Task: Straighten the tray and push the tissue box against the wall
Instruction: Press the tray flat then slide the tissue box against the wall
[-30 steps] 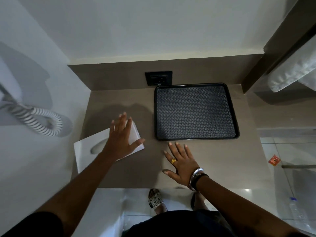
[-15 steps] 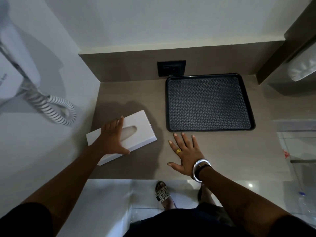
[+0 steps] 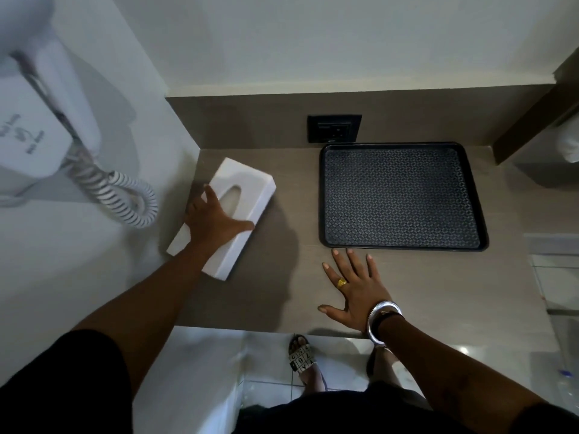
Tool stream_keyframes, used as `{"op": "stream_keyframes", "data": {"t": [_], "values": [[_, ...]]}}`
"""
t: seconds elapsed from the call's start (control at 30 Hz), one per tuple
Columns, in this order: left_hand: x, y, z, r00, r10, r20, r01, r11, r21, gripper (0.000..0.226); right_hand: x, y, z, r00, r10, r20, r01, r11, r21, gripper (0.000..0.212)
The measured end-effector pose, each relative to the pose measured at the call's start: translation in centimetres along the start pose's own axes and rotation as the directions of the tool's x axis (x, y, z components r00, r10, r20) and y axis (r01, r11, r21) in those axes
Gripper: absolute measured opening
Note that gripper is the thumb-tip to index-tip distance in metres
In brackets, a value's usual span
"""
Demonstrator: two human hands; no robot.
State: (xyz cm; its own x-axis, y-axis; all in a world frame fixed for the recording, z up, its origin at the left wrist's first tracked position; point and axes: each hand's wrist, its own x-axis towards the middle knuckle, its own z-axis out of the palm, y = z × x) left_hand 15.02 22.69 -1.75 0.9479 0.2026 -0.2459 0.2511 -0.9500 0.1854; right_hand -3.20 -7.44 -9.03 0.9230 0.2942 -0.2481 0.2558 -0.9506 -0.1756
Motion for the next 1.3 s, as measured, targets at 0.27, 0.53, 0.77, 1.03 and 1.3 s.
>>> {"op": "stream_keyframes", "data": {"t": [0.27,0.53,0.77,1.03,1.3], "values": [[2.0,2.2,0.8,0.945,-0.326,-0.005,0.322,0.934,-0.155,0.142,0.4,0.3,0.0,1.000,-0.001,0.004,0.001,1.000,0.017,0.090],[-1.2,1.5,1.7,0.976,-0.116,-0.185,0.099,0.990,-0.099,0.120,0.6,0.5,0.0,1.000,-0.009,0.024,0.009,1.000,0.011,0.089],[-7.4,-4.0,6.0,0.893,0.405,-0.194,-0.377,0.911,0.167,0.114,0.6,0.6,0.1,1.000,-0.017,0.023,0.017,1.000,0.014,0.086],[-6.6,-4.3,6.8,0.895,0.380,-0.234,-0.332,0.917,0.221,0.072,0.3,0.4,0.1,1.000,-0.010,-0.005,0.010,1.000,0.020,0.082],[-2.7,-3.0,4.3,0.935,0.291,-0.203,-0.243,0.941,0.235,0.070,0.5,0.6,0.8,1.000,-0.013,-0.025,0.013,1.000,-0.010,0.080]]}}
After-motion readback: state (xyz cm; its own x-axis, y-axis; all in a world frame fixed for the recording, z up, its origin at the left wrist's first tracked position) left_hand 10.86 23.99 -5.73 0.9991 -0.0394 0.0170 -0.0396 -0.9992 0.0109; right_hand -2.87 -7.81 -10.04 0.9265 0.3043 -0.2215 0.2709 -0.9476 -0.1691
